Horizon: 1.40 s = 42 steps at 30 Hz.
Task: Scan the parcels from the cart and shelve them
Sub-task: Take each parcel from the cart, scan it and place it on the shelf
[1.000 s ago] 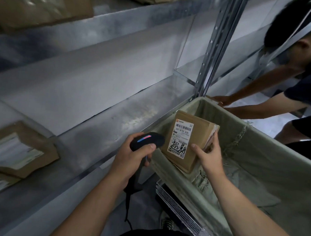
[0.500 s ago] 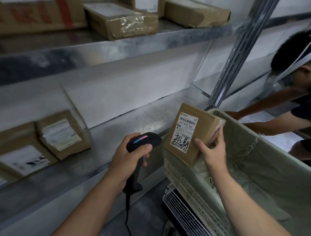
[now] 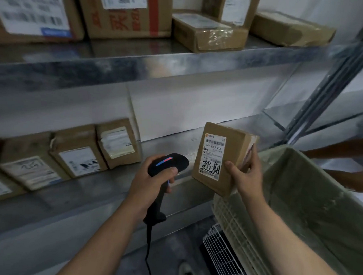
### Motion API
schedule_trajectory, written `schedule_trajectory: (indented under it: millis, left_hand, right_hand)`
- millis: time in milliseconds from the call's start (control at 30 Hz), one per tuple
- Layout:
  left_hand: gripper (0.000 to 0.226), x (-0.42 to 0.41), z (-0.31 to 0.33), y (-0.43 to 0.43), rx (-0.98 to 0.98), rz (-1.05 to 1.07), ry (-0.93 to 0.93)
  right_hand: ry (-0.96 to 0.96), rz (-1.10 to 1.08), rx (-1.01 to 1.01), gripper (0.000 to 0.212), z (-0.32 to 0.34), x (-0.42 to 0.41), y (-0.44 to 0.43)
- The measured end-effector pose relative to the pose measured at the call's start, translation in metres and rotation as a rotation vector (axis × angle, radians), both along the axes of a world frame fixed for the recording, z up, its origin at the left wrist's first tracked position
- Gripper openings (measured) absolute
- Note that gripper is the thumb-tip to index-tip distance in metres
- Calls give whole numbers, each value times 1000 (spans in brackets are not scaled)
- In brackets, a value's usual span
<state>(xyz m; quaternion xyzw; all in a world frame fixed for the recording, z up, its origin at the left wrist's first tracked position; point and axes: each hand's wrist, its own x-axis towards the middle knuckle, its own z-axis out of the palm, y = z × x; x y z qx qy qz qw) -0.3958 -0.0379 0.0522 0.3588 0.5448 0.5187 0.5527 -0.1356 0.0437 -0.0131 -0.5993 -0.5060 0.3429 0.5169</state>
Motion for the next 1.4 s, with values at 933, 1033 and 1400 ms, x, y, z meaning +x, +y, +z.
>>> schedule_trajectory:
  millis: [933,1033,1400]
  left_hand:
    - [31,2,0,7,17,410,17]
    - [31,-3,0,5,18,457,16]
    - [28,6,-4,13,6,504,34]
  right_hand:
    - [16,461,36,103,20,-58,80]
    - [53,513,28,104,13,-62,83]
    - [-2,746,6,114,-5,-54,103]
